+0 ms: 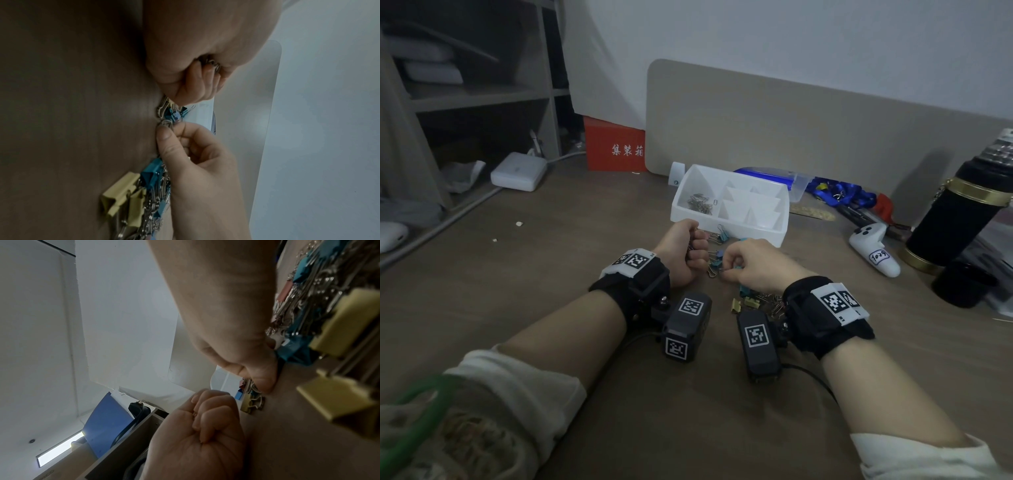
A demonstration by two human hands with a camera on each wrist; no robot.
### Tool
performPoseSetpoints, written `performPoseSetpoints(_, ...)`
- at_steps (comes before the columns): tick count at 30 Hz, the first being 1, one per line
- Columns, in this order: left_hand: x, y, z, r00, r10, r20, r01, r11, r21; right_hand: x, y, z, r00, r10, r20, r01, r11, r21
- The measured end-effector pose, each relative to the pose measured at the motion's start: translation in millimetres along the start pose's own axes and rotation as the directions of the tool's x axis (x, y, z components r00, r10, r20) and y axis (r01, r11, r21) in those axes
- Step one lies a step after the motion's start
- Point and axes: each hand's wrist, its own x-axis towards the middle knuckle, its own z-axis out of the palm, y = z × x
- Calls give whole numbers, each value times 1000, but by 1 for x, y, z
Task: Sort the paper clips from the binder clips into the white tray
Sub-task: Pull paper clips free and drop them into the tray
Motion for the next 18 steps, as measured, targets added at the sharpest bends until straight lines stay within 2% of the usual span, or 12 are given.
performPoseSetpoints(7, 0, 0, 0, 1000, -2, 10, 2, 1000, 13, 0, -1, -1, 998, 31, -52, -27, 997, 72)
performPoseSetpoints(12, 0, -1, 0, 1000, 1, 21, -2, 999, 40, 3, 0, -1, 980, 46, -194, -13, 985, 171)
performPoseSetpoints(18, -1, -2, 4, 998, -39, 53, 30, 986, 162, 6, -1, 0, 928, 115, -355, 48, 906, 420)
